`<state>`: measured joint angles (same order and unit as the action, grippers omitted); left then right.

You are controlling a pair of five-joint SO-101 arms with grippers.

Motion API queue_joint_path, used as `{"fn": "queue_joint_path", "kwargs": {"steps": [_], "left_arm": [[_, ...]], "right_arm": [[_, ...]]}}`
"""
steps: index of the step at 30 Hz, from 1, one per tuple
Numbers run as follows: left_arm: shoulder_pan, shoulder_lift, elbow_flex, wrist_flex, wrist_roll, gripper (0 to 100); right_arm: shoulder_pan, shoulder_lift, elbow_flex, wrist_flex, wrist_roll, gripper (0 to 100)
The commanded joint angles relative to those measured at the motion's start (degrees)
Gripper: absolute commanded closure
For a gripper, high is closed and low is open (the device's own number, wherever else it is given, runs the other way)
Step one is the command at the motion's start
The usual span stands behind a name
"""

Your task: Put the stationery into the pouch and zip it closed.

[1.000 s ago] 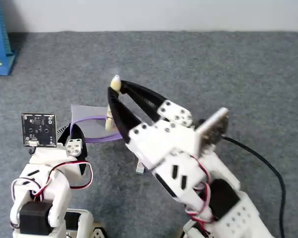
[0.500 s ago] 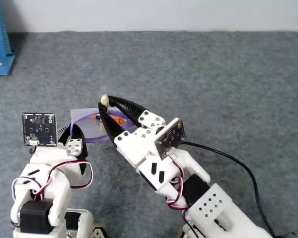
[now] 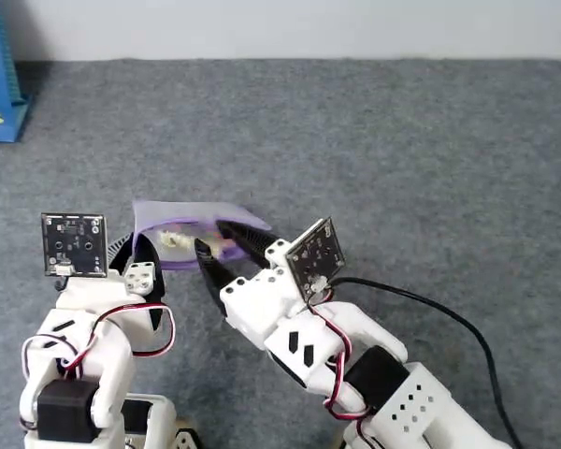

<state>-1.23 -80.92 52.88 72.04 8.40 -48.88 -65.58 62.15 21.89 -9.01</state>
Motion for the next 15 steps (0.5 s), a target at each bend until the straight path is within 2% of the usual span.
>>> {"fn": "queue_joint_path", "kwargs": {"steps": [1,5,10,15], "left_arm": [[-0.1,-0.3,-0.6,-0.2,0.4,99],[-0.1,-0.3,-0.6,-0.2,0.4,99],[-0.2,-0.3,-0.6,-0.2,0.4,99],[-0.2,-0.3,-0.6,-0.2,0.4,99]], "right_arm": [[-0.1,-1.5,-0.6,0.5,-0.4,78.2],[1.1,-1.5,-5.5,9.5,-1.2,83.4],[8.5,-0.9,-16.0,28.1,-9.2,85.4],[14.0,-1.4,-23.4,45.3,-10.1,85.4]]}}
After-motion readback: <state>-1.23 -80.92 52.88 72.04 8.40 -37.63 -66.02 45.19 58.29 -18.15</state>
